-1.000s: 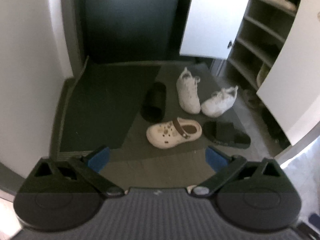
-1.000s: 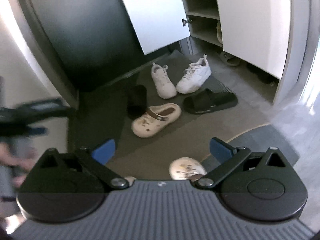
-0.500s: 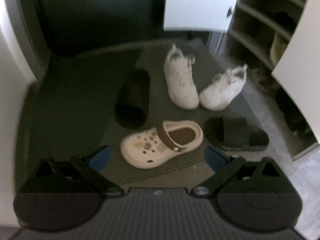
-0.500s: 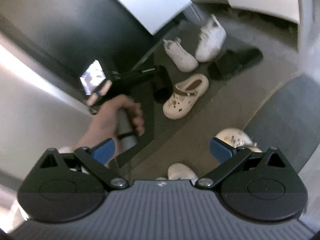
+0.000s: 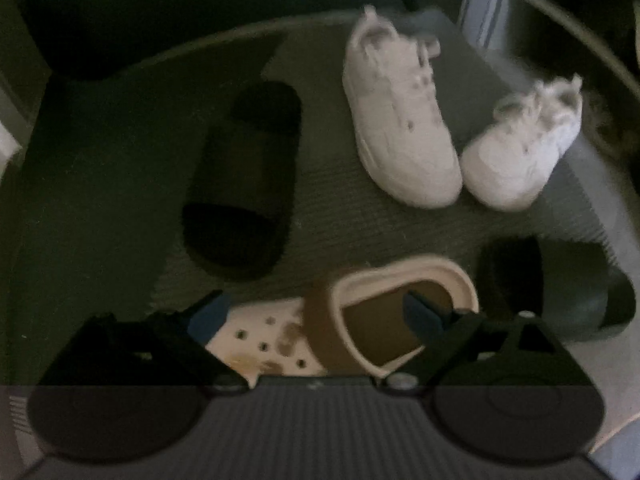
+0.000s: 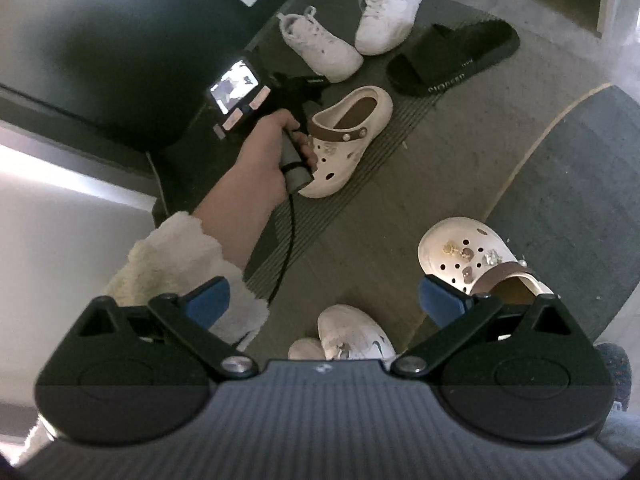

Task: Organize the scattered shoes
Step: 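Lower the left tool and grasp the second white clog by its brown strap, then lift the clog with the left tool, lower it onto the floor and open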

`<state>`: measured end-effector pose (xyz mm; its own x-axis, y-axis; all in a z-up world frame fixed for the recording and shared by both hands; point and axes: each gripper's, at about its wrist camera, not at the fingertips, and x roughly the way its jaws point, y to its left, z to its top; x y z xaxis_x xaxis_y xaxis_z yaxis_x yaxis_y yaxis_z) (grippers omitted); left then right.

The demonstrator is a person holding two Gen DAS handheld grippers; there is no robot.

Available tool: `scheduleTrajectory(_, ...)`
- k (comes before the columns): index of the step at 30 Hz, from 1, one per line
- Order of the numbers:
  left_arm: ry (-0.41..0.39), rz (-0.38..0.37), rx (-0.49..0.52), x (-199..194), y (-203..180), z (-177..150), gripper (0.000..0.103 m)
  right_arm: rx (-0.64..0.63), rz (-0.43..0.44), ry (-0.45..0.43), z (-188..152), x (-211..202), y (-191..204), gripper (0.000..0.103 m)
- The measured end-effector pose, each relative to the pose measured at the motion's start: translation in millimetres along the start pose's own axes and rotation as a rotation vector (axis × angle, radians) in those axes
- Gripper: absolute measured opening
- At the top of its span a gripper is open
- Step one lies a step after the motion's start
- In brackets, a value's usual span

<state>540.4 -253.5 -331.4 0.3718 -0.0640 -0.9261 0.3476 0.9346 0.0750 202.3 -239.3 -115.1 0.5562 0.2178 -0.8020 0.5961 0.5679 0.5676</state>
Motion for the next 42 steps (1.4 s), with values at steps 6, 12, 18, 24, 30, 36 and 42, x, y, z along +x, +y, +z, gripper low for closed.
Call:
scheduleTrajectory(6,0.044,0.046,0.067,31.4,-18.2,-9.4,0.073,0.037,0.006,0.038,12.7,21.2,-0.1,0.103)
scheduleTrajectory(12,0.005,0.052,0.118,27.5,1.6,-9.8,0.037,0.048,0.026,0.058,18.1,24.6,-3.0,0.103)
scheduleTrajectory(18,-0.014,0.041,0.230,0.3,15.3,-24.3,0.019,0.069,0.010,-0.025,17.9,10.3,-6.2,0.103)
scheduleTrajectory(24,-0.008,0.038,0.309,-30.6,38.3,-60.8,0.017,0.002,0.051,-0.045,-0.8,-5.1,2.8,0.103)
scheduleTrajectory(30,-0.008,0.071,0.403,-56.5,65.9,-100.6,0.018,-0.012,0.048,-0.098,-11.6,-29.0,2.1,0.103)
scheduleTrajectory(36,0.047,0.069,0.482,-59.1,79.3,-136.9,0.018,-0.048,0.046,-0.119,-22.7,-43.1,1.9,0.103)
scheduleTrajectory(42,0.124,-0.055,0.416,-50.3,83.4,-147.5,0.025,-0.083,0.041,-0.145,-26.0,-51.8,2.0,0.103)
